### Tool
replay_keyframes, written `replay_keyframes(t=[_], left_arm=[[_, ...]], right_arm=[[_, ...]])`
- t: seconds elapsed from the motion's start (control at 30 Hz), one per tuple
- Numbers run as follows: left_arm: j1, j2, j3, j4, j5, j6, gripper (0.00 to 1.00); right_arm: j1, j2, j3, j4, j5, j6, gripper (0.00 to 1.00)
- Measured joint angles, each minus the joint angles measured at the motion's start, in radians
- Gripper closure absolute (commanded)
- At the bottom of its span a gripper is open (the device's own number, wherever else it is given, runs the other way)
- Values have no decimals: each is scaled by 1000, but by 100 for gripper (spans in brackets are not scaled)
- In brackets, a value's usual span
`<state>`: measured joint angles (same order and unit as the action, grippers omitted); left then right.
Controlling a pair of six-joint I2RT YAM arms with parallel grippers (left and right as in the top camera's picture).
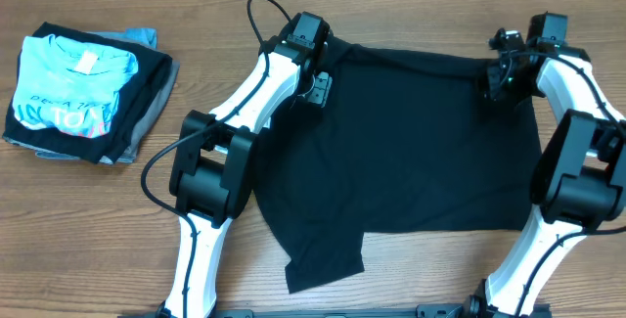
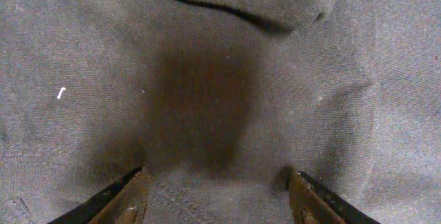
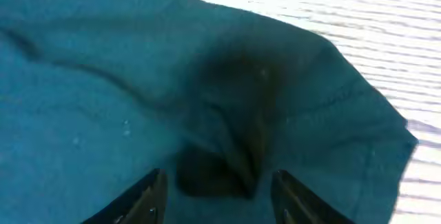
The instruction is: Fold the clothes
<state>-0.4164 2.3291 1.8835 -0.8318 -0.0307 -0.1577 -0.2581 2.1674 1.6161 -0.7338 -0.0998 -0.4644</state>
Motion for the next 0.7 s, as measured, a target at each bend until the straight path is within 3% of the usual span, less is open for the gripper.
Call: replay_keyframes(t=[0.13, 0.2, 0.4, 0.6, 0.63, 0.7], left_arm=[[5, 0, 0, -1, 0, 0, 31], [11, 0, 0, -2, 0, 0, 31], [17, 0, 0, -2, 0, 0, 32], [26, 0, 0, -13, 0, 0, 32], [29, 0, 0, -15, 0, 0, 32], [40, 0, 0, -23, 0, 0, 32]], right_arm=[[0, 15, 0, 72, 1, -5, 90], [0, 15, 0, 115, 0, -6, 96], [1, 15, 0, 197, 36, -11, 96], [5, 15, -1, 391, 136, -12, 96], [5, 15, -1, 418, 141, -11, 90], [5, 15, -1, 488, 153, -13, 66]])
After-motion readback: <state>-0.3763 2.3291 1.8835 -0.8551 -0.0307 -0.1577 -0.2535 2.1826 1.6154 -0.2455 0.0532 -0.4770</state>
